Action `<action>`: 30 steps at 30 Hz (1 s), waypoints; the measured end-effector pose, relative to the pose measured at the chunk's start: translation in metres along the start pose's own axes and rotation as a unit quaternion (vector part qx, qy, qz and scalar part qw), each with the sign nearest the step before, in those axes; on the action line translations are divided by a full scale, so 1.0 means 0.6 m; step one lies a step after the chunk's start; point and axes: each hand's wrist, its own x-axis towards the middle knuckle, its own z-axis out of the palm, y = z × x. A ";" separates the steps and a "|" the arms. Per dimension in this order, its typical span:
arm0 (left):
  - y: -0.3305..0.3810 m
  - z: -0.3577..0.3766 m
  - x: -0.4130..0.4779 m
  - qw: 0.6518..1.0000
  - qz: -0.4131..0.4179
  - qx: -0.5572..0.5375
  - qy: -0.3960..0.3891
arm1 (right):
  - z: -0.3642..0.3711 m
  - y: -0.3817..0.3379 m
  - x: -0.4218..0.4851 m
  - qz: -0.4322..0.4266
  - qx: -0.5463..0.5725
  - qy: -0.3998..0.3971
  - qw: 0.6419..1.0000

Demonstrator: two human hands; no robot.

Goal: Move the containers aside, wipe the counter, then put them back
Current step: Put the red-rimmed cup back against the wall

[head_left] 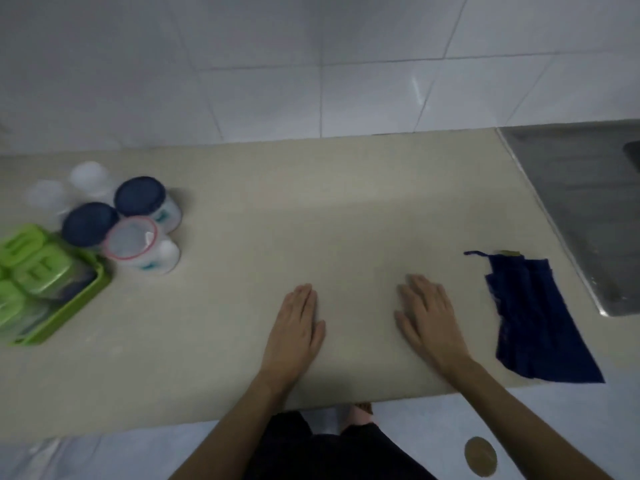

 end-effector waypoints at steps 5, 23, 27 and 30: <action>-0.158 -0.050 -0.062 0.995 -0.081 -0.002 0.062 | 0.056 -0.189 0.101 -0.138 0.045 0.003 0.989; -0.329 -0.082 -0.109 0.960 -0.204 -0.062 0.182 | 0.117 -0.658 0.321 -0.167 0.352 0.019 0.921; -0.333 -0.082 -0.115 0.961 -0.201 -0.064 0.179 | 0.112 -0.649 0.324 -0.165 0.364 0.032 0.916; -0.325 -0.084 -0.120 0.966 -0.188 -0.042 0.172 | 0.098 -0.615 0.316 -0.145 0.365 0.047 0.919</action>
